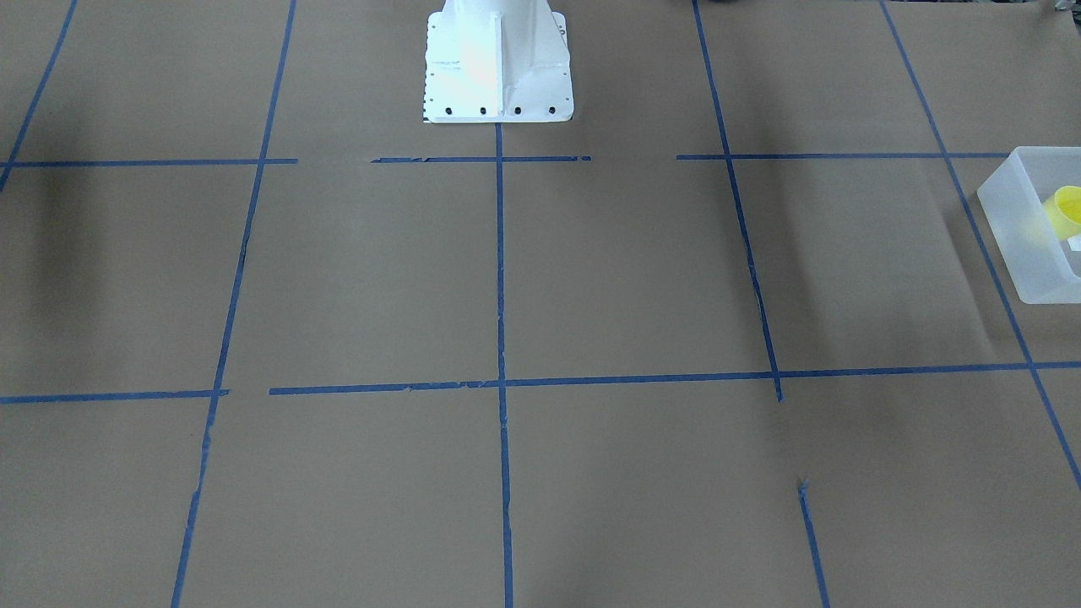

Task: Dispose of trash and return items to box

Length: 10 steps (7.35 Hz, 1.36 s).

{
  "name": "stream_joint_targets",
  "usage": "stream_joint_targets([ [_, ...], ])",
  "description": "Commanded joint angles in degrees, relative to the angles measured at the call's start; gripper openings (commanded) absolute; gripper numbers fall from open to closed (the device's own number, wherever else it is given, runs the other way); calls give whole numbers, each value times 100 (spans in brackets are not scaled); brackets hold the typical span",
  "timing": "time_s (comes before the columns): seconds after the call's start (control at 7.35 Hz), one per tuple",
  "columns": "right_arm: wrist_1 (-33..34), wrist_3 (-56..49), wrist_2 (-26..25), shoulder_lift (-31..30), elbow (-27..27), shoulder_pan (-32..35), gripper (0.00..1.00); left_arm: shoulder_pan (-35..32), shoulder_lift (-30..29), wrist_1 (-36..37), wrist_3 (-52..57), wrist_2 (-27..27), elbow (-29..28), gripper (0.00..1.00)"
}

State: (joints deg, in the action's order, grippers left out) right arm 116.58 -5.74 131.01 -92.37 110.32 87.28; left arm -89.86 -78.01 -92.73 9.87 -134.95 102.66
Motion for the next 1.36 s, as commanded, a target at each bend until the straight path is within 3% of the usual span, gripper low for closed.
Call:
stream_joint_targets([
  [0.0,-21,-6,12,-52,-19,-53,100,-85,23,-9,6,4,79,100],
  [0.41,-1791,20,143,-701,-526,-44,100,-208,84,0,6,4,132,100],
  [1.22,-1990,12,135,-765,-749,-35,100,-234,75,-9,6,-5,184,100],
])
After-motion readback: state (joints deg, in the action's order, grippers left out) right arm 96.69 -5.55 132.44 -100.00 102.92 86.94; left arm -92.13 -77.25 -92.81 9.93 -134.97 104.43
